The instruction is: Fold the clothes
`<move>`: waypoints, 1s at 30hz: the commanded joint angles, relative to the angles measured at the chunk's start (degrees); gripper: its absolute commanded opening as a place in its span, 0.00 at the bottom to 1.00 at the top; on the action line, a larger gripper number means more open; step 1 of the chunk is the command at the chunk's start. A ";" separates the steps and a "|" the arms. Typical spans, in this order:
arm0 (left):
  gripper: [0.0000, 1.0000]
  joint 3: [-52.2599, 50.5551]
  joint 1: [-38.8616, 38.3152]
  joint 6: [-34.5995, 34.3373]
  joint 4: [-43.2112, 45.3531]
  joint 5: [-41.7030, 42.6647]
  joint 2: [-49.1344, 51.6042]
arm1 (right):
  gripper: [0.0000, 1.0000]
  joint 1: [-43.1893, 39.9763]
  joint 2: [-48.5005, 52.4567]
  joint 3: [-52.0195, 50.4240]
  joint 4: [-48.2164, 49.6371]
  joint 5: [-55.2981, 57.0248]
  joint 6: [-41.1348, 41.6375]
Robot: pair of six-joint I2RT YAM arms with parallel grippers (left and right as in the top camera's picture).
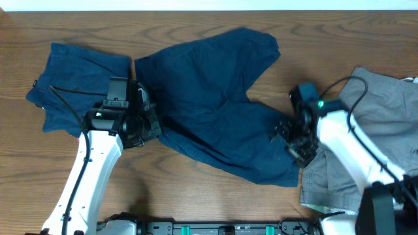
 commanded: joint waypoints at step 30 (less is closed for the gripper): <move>0.06 -0.37 0.07 -0.22 -10.86 3.32 0.07 | 0.01 0.63 -9.70 -24.52 19.96 8.33 7.67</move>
